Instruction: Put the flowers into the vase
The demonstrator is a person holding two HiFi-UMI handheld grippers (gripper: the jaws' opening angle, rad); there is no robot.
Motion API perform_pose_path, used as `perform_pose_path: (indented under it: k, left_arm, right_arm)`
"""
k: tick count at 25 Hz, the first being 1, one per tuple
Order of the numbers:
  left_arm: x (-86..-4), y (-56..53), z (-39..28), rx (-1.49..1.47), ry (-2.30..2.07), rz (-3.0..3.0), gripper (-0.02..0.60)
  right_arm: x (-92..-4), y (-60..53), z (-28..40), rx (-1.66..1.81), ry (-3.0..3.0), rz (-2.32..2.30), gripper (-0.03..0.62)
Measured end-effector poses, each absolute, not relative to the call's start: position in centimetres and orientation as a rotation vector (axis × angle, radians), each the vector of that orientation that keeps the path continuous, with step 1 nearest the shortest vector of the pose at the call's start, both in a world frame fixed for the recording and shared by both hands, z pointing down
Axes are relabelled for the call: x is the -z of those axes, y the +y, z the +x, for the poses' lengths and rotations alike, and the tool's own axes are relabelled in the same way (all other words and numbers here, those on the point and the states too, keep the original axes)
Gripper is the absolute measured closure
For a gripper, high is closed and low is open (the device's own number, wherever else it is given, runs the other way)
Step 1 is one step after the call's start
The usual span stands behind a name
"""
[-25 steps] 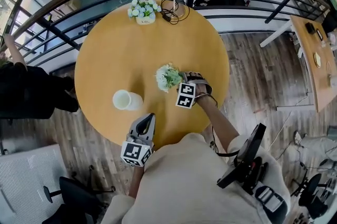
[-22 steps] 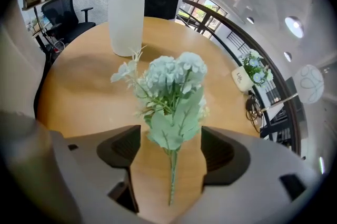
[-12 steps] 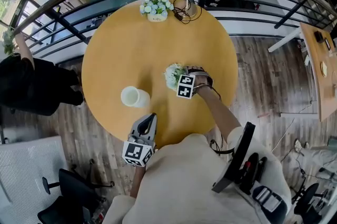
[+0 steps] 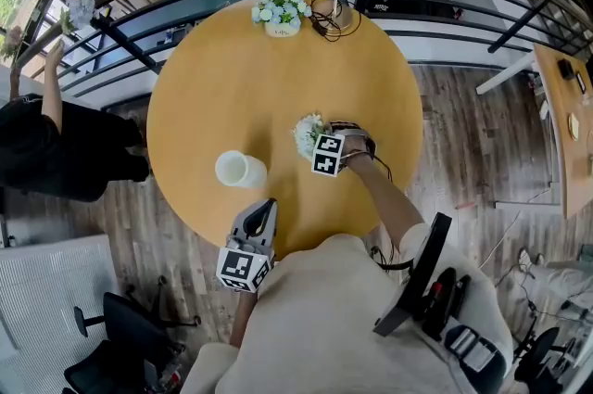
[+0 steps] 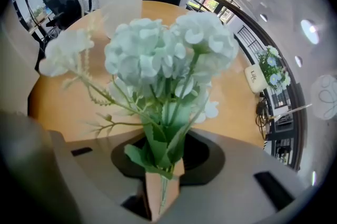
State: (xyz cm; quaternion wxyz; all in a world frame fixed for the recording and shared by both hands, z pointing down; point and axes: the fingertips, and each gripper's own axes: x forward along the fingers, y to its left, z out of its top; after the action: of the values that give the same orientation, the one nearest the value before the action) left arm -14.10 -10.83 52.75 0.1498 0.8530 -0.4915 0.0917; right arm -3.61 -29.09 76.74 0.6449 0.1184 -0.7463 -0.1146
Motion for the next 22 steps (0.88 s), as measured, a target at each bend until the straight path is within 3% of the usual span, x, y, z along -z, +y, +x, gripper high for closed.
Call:
perform_pose_path:
  k: [11,22]
  left_arm:
    - [-52.6,-11.3,-13.5,-0.256,-1.386,2.488,0.575]
    - [-52.0,-11.6,-12.2,-0.260,-1.347,2.538,0.575]
  right_arm:
    - [-72.3,-30.1,-3.2,0.166,-1.894,0.513,0.496]
    - [-60.3,-33.6,-0.6,-0.059,-2.258,1.022,0.497]
